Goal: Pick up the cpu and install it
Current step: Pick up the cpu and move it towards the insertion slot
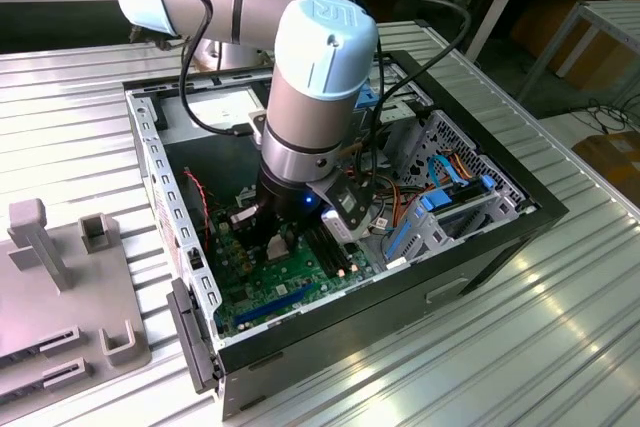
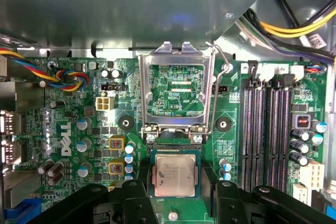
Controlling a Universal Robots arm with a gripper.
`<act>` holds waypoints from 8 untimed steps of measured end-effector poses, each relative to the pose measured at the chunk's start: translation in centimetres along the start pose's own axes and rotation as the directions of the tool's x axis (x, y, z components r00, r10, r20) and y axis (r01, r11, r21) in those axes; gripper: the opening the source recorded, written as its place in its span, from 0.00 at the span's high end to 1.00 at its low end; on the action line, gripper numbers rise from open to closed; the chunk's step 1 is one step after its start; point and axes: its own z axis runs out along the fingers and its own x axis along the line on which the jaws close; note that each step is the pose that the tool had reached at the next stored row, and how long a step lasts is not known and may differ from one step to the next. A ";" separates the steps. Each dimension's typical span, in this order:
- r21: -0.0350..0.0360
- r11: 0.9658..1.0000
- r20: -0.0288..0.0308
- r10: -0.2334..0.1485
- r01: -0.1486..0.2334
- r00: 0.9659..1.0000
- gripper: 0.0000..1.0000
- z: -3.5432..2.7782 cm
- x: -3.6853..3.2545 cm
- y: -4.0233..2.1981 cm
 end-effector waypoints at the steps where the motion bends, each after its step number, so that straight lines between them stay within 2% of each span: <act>1: 0.002 1.000 0.000 0.000 0.000 1.000 0.53 -0.04 0.01 -0.01; 8: 0.003 1.000 -0.001 0.000 0.000 1.000 0.53 -0.06 0.05 -0.03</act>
